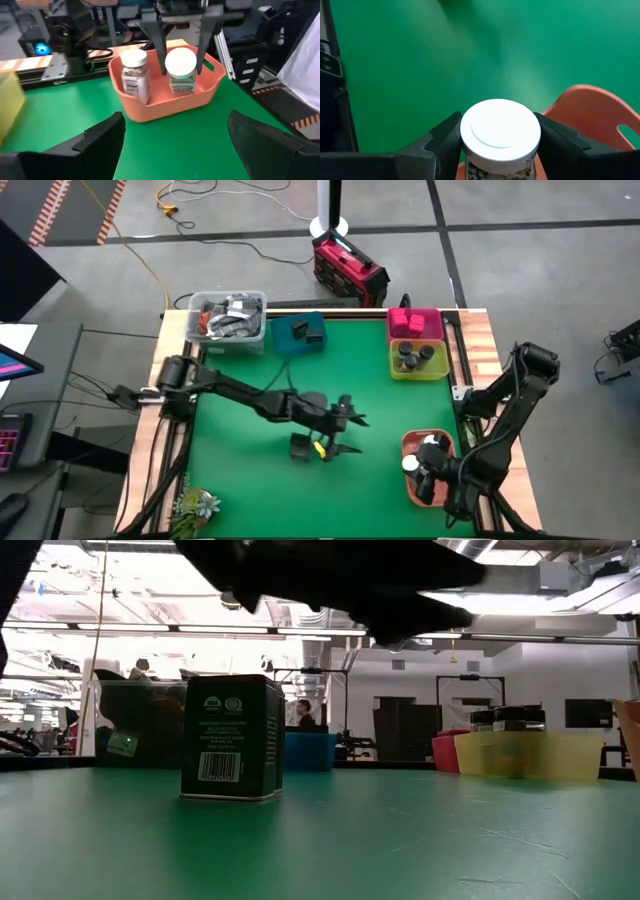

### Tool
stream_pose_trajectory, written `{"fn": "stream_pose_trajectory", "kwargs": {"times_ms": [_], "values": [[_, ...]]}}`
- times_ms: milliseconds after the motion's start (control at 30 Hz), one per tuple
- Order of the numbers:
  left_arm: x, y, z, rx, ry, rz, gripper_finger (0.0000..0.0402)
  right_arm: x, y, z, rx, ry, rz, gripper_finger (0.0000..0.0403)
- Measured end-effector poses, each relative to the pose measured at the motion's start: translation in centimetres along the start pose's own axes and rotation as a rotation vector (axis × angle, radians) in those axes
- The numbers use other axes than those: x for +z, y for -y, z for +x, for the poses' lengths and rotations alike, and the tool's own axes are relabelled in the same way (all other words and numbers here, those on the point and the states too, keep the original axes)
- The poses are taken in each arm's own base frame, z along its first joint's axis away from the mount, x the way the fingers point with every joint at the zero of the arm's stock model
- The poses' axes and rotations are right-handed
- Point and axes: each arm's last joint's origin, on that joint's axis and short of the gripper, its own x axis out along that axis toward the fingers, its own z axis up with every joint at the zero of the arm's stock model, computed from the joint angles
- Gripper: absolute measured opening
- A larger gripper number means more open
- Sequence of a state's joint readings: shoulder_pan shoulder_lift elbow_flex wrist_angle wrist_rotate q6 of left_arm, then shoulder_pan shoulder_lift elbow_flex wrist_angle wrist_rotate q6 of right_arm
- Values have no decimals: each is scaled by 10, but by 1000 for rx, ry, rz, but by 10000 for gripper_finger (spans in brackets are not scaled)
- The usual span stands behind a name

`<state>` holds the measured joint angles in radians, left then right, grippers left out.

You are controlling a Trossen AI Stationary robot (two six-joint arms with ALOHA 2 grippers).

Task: Sort spices by type
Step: Put the white seasoning from the middle into the orange bin

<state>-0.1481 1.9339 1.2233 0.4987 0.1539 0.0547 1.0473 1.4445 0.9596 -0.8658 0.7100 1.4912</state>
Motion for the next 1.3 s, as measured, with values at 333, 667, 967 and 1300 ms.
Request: {"fn": "stream_pose_trajectory", "kwargs": {"times_ms": [333, 667, 967, 1300], "values": [[-2, 1, 47, -37, 26, 17, 336, 6, 2, -14, -48, 158, -83, 245], [12, -2, 49, -39, 94, 17, 336, 14, 0, -17, -67, 341, -139, 244], [15, -3, 49, 2, 130, 11, 336, 27, -8, -12, -86, 482, -215, 244], [15, -5, 48, 11, 133, 19, 336, 53, -25, -1, -148, 602, -314, 244]]}}
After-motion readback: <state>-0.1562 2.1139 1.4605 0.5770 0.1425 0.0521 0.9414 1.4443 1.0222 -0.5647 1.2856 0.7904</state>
